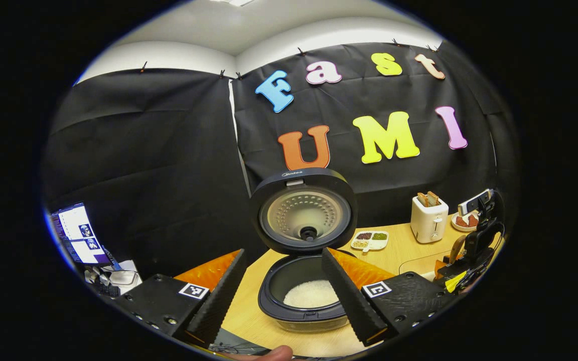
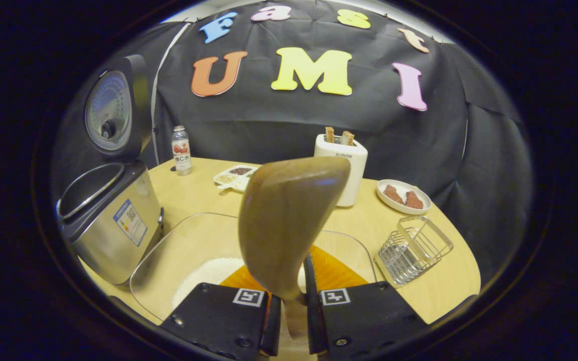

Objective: Close the left gripper, press the button to open the rice cooker; take a wooden spoon from the chopstick holder with the right hand, scoop a spoonful of rice and pour it into the rice cooker, then put the wooden spoon back into the chopstick holder.

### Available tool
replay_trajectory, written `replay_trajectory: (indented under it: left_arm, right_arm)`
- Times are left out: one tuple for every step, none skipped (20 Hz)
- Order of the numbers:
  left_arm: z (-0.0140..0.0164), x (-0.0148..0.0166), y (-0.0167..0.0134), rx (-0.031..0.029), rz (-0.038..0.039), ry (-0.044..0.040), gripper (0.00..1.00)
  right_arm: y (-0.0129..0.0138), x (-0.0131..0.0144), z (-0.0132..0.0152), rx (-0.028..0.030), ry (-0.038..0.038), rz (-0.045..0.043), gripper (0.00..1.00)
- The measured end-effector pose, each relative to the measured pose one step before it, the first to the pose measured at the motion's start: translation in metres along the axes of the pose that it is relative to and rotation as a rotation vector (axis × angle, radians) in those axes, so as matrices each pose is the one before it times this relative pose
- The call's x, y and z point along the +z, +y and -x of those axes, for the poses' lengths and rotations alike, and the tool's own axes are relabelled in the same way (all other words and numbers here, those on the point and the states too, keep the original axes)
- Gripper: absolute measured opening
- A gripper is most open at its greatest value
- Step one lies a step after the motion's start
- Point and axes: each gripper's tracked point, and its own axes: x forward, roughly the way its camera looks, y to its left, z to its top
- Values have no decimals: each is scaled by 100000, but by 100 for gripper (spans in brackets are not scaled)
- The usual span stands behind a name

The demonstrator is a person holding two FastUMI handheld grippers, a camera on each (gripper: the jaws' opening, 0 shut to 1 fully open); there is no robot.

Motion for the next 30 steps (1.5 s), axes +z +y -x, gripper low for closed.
replay_trajectory:
  left_arm:
    - [99, -51, -20, -48, 600, 184, 96]
    - [-70, -115, 6, 57, 543, 489, 96]
    - [34, -123, 96, 104, 451, 476, 96]
    - [32, -16, 133, 149, 53, 60, 96]
    - [26, 137, 202, 290, -219, -319, 96]
    - [-36, 101, 24, 82, -76, -203, 95]
    - [46, -81, 104, 128, -18, 91, 96]
    - [-11, 64, -63, -75, 98, -122, 96]
    - [2, 56, 3, 50, -181, -175, 96]
    - [-59, -8, -61, 46, -250, -31, 95]
    - [-13, 45, 123, 73, 9, -18, 96]
    - [-34, -29, -44, -123, 139, 246, 95]
    - [50, 16, 109, 172, 32, 16, 96]
    - [15, 42, 228, 262, -128, -254, 96]
    - [77, 92, 127, 314, 6, -147, 96]
    - [16, -32, -9, -5, 28, 104, 96]
    - [-24, -74, 83, 168, 2, 209, 96]
    - [-31, -41, 85, 18, -47, 42, 96]
    - [-20, 62, 34, 197, -156, 128, 96]
    - [-19, 28, -97, -285, 49, 90, 96]
    - [64, 81, 59, 105, -59, -172, 96]
    - [-38, 110, 15, 13, -191, -54, 95]
    - [-30, 78, -98, -68, -3, -157, 96]
    - [-37, 173, -82, -157, -127, -286, 95]
    - [77, 126, 26, 106, -197, -228, 95]
    - [-45, 202, -28, 61, -74, -368, 96]
    - [36, 55, 46, 25, 176, -91, 95]
    - [16, 142, -63, -377, 351, 43, 96]
    - [-103, 121, 93, 244, 155, -253, 96]
    - [-2, 18, 0, -32, -58, 384, 96]
  right_arm:
    - [441, -263, 289, 1706, 934, -1756, 28]
    - [254, -78, -41, 1008, 563, -2687, 27]
    - [-21, 83, -10, 767, 688, -3093, 27]
    - [197, -113, -128, 2128, 1144, -4840, 28]
    - [25, 37, -136, 1075, 369, -4525, 28]
    - [-110, -58, -87, 179, 649, -2238, 27]
    - [157, -82, -4, 1361, 355, -1334, 28]
    - [431, -11, -32, 1324, 13, -1691, 27]
    - [512, -173, 10, 2308, 792, -2516, 28]
    - [494, -133, 15, 1694, 414, -2883, 28]
    - [338, -108, -12, 1657, 410, -2471, 27]
    - [135, -139, 1, 1287, 547, -3204, 27]
    - [195, 19, -32, 2999, 580, -6729, 28]
    - [-121, -126, -99, 1252, 930, -7490, 28]
    - [-117, -1, -56, 1565, 830, -7385, 28]
    - [-105, 13, 79, 1729, 438, -5133, 28]
    - [-129, -7, 32, 1251, 175, -4419, 28]
    - [73, 52, 107, 1374, 406, -2279, 28]
    - [65, 266, -3, 1555, 212, -4340, 28]
    - [313, 142, 207, 1871, 30, -4280, 28]
    - [181, 407, 120, 1935, 204, -6009, 28]
    - [168, 384, 0, 1433, -59, -5268, 27]
    - [218, 215, 50, 1691, 530, -4537, 27]
    - [198, 248, 49, 1723, 308, -5007, 27]
    - [284, 464, 128, 2286, -430, -4714, 27]
    - [209, 330, 158, 1277, 1, -4308, 27]
    - [478, 478, 106, 2388, -441, -4395, 27]
    - [441, 266, 113, 3055, 222, -6516, 27]
    - [435, 271, 37, 2696, 131, -7399, 27]
    - [615, 497, 210, 2031, -1080, -6387, 27]
